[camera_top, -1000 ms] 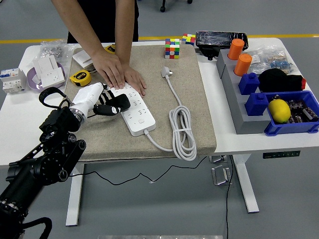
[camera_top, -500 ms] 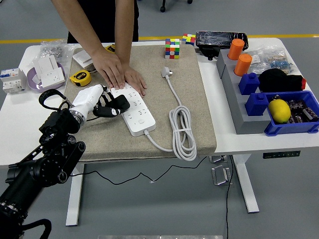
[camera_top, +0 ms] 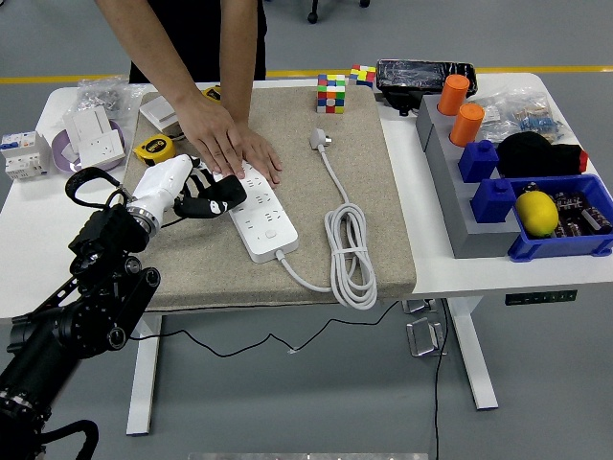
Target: Pick up the plug,place it near the board,insert it into the board,press the button
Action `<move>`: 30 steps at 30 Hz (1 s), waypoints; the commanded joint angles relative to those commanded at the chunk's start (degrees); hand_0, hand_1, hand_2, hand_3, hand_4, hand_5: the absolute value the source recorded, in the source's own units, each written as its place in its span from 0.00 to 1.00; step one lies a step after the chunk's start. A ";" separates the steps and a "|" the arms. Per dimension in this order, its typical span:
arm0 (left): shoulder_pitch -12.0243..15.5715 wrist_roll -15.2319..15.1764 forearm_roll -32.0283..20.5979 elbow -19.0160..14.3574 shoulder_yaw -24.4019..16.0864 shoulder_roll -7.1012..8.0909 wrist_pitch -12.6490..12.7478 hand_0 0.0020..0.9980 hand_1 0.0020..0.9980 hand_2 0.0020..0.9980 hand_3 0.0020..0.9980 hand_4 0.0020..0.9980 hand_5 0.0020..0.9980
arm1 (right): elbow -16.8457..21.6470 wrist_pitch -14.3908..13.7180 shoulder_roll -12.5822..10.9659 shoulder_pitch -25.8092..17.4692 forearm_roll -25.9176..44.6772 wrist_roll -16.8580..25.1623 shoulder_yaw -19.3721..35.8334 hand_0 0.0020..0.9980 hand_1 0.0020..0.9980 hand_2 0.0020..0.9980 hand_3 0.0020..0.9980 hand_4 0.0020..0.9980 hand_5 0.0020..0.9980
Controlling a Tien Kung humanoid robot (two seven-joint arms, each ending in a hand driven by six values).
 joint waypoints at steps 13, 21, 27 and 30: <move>2.13 0.05 0.00 -5.31 -4.88 2.08 -0.14 0.43 0.30 0.33 0.43 0.57 0.16 | -0.07 -0.04 0.13 -0.15 -0.11 -0.01 0.73 0.88 0.83 0.81 0.83 1.00 1.00; 4.95 -0.30 0.00 -3.22 -7.31 3.39 0.18 0.43 0.31 0.34 0.43 0.58 0.17 | -0.11 0.01 0.25 -0.40 -0.12 -0.01 0.93 0.88 0.83 0.81 0.83 1.00 1.00; 6.25 -0.39 0.00 -2.40 -8.27 3.22 -0.18 0.43 0.32 0.34 0.43 0.59 0.17 | -0.04 -0.08 0.22 -0.14 -0.23 0.00 0.95 0.88 0.83 0.81 0.83 1.00 1.00; 6.60 -0.45 0.00 -2.25 -8.56 3.14 -0.59 0.43 0.32 0.34 0.43 0.59 0.17 | -0.04 -0.07 0.20 -0.19 -0.19 -0.02 0.84 0.88 0.83 0.81 0.83 1.00 1.00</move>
